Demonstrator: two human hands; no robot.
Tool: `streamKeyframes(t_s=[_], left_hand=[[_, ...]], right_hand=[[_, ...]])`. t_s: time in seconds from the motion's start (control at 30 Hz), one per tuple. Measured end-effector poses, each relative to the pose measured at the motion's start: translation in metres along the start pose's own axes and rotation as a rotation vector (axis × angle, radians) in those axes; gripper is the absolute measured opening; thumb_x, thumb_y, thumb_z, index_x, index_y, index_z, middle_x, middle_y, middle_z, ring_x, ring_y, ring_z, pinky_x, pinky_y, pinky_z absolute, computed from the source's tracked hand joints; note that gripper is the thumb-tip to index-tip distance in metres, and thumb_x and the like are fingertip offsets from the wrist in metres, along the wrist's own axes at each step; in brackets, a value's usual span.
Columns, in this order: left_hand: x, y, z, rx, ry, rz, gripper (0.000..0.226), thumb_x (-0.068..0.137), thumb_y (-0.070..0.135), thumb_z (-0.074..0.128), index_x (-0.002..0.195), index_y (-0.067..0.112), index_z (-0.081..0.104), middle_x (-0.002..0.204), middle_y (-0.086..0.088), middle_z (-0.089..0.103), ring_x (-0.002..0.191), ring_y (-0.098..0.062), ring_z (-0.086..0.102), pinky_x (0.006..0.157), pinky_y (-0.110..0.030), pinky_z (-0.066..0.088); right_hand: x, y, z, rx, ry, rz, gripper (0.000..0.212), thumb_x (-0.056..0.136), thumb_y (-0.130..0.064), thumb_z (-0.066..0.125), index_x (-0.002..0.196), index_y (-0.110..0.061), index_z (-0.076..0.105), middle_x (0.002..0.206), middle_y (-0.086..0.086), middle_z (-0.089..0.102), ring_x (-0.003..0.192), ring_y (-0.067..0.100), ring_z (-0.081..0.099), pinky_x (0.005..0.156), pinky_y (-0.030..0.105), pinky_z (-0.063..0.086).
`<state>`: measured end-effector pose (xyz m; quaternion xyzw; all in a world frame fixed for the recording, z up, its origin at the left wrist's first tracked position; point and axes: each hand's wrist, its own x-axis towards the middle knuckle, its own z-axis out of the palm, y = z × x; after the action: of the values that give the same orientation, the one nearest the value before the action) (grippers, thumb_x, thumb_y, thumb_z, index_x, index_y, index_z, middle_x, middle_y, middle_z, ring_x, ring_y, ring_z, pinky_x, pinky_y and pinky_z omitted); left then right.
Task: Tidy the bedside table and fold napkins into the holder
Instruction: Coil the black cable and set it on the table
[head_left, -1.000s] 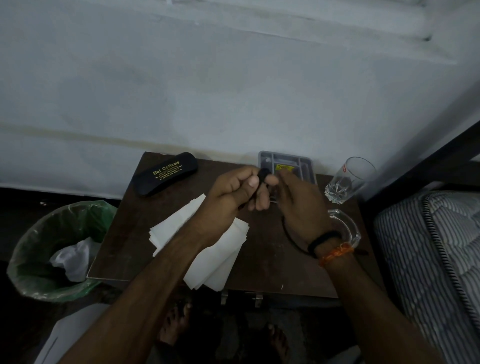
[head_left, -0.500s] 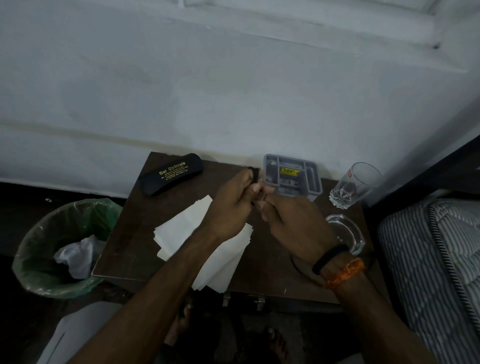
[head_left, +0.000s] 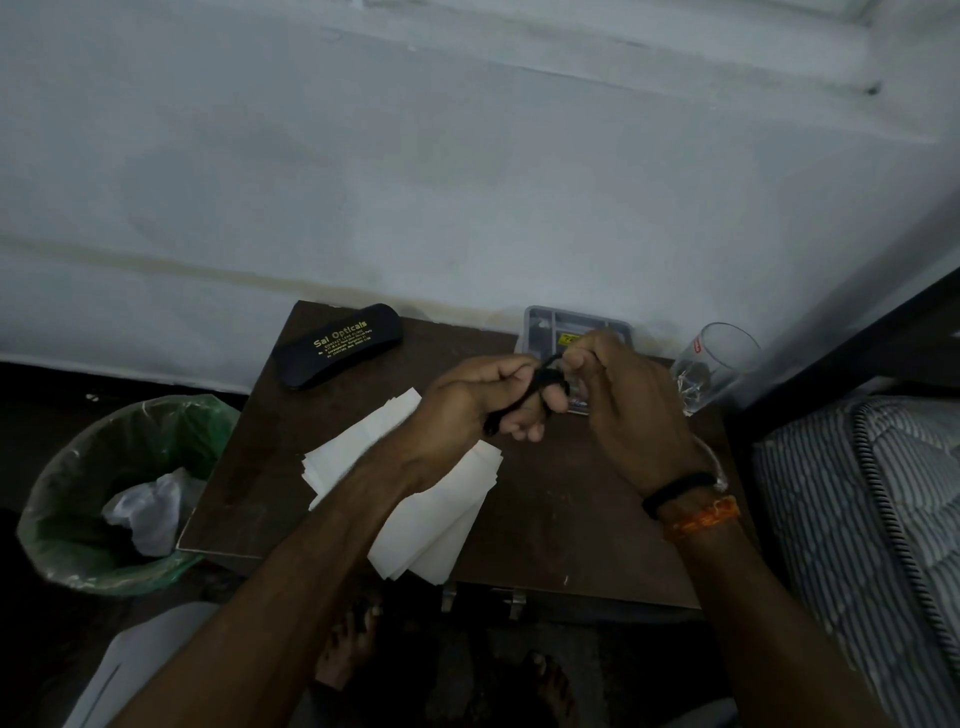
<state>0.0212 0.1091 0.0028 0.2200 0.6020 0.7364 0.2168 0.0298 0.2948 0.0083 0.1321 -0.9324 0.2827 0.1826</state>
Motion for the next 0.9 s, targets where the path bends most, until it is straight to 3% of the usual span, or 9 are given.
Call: streamKeyframes(t_s=[0.2,0.33,0.57,0.7,0.8,0.9], left_hand=[[0.006,-0.006,-0.002,-0.111,0.134,-0.018,0.047,0.102,0.022,0.036,0.109,-0.022,0.054,0.056,0.004,0.045,0.067,-0.018,0.052,0.067,-0.020,0.046],[0.006,-0.005,-0.003,-0.191,0.164,-0.062,0.039,0.103,0.017,0.037,0.111,-0.014,0.060,0.059,-0.002,0.043,0.069,-0.019,0.053,0.065,-0.021,0.047],[0.006,-0.001,-0.012,-0.263,0.264,-0.124,0.037,0.100,0.017,0.047,0.112,-0.015,0.059,0.061,-0.004,0.047,0.069,-0.017,0.055,0.063,-0.020,0.048],[0.001,0.001,-0.012,-0.197,0.141,-0.203,0.036,0.102,0.017,0.042,0.112,-0.014,0.059,0.060,-0.002,0.048,0.069,-0.017,0.056,0.071,-0.028,0.044],[0.000,0.001,-0.009,-0.201,0.116,-0.217,0.033,0.103,0.016,0.041,0.106,-0.008,0.063,0.059,-0.001,0.048,0.069,-0.017,0.056,0.071,-0.028,0.043],[0.001,0.002,-0.009,-0.258,0.193,-0.156,0.032,0.102,0.017,0.041,0.103,-0.006,0.064,0.060,-0.001,0.047,0.069,-0.016,0.056,0.069,-0.024,0.046]], right_hand=[[-0.006,-0.003,0.007,-0.166,0.008,0.022,0.030,0.098,-0.026,0.034,0.092,-0.009,0.059,0.071,0.001,0.057,0.059,0.023,0.054,0.052,0.031,0.039],[-0.009,-0.008,0.008,-0.276,-0.012,0.038,0.036,0.100,-0.033,0.028,0.095,-0.010,0.055,0.060,-0.007,0.043,0.046,0.013,0.037,0.044,0.023,0.022],[-0.012,-0.005,0.016,-0.246,0.045,0.067,0.042,0.101,-0.038,0.024,0.097,-0.010,0.055,0.057,-0.006,0.045,0.043,0.014,0.041,0.041,0.033,0.040],[-0.013,-0.007,0.019,-0.262,0.040,0.081,0.045,0.098,-0.039,0.023,0.097,-0.008,0.056,0.057,-0.006,0.043,0.045,0.015,0.038,0.045,0.029,0.033],[-0.010,-0.009,0.019,-0.285,0.034,0.093,0.038,0.098,-0.032,0.030,0.098,-0.007,0.058,0.056,-0.002,0.046,0.044,0.020,0.044,0.047,0.028,0.032],[-0.011,-0.015,0.026,-0.338,-0.115,0.127,0.017,0.097,-0.017,0.043,0.103,-0.008,0.056,0.066,0.004,0.056,0.057,0.029,0.058,0.051,0.031,0.037]])
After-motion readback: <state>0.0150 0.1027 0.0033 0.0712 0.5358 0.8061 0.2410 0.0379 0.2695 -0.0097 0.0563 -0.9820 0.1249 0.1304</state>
